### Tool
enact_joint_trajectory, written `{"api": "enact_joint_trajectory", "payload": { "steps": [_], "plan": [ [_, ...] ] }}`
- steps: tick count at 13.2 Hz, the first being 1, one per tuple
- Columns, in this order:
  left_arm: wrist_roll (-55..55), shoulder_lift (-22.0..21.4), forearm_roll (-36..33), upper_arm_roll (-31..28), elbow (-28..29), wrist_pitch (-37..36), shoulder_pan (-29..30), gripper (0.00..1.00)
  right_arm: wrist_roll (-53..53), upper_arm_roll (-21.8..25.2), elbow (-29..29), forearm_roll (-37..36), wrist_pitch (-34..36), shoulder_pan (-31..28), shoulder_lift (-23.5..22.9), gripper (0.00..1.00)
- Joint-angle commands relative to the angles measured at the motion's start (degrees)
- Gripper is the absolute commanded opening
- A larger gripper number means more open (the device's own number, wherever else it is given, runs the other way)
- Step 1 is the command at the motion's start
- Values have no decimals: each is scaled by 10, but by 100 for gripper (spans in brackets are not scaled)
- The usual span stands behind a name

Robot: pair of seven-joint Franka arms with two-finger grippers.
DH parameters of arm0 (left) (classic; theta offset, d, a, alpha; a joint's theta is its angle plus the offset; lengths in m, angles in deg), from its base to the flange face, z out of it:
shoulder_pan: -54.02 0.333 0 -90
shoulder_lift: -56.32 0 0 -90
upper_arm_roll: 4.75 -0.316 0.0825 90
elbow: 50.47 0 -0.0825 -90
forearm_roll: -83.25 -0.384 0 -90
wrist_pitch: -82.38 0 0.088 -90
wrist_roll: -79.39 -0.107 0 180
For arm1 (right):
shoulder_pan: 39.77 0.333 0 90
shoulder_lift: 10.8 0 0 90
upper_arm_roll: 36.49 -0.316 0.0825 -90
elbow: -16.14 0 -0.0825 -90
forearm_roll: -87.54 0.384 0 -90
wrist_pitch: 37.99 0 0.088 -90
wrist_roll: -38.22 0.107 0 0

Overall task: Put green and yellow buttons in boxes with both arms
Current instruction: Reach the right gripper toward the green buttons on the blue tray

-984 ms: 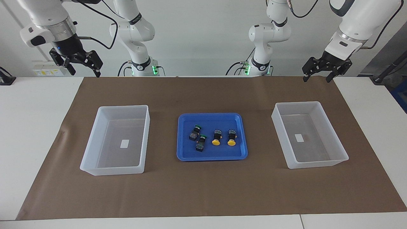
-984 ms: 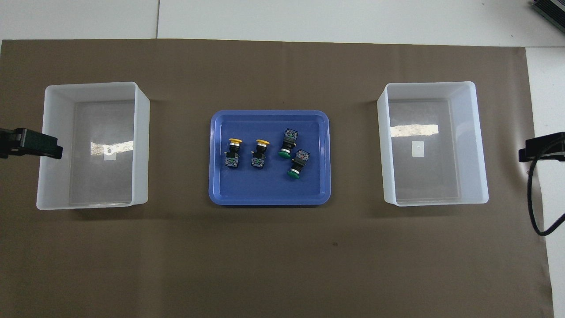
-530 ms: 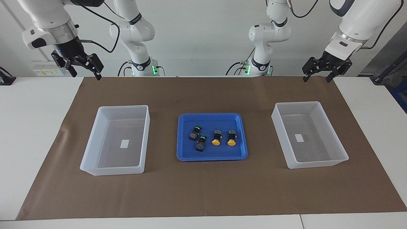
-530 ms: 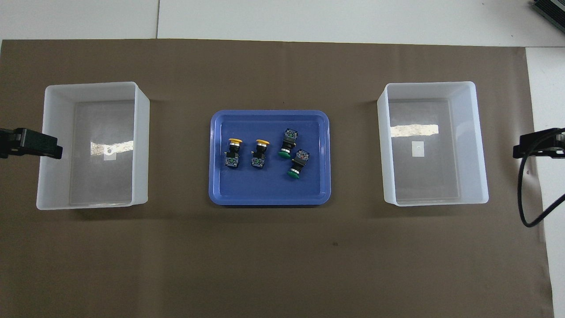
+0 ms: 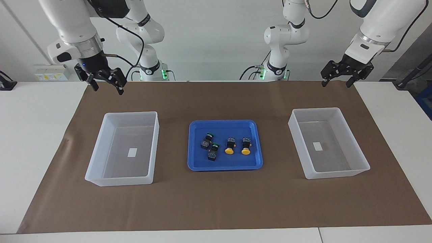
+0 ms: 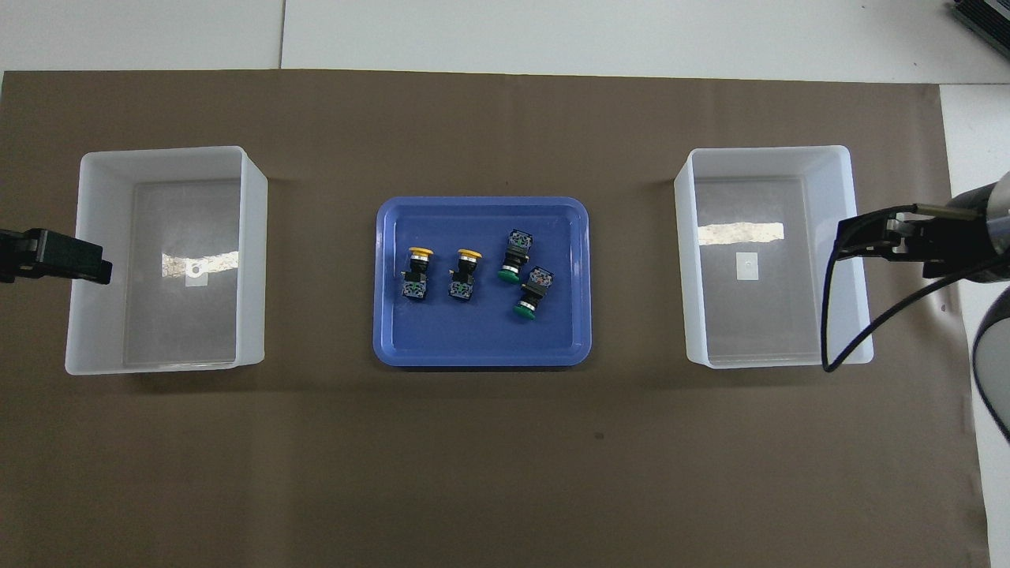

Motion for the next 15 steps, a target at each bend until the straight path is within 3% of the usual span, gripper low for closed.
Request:
{"api": "enact_joint_trajectory", "payload": {
  "steps": [1, 10, 15],
  "plan": [
    [-6, -7, 1, 2, 12, 11, 4, 100, 44, -3, -51, 0, -59, 28, 4, 100],
    [-6, -7, 2, 1, 12, 11, 4, 100, 295, -3, -55, -1, -241, 209, -150, 100],
    [-6, -7, 2, 1, 12, 11, 4, 100, 339, -3, -85, -1, -300, 258, -183, 100]
  ]
}}
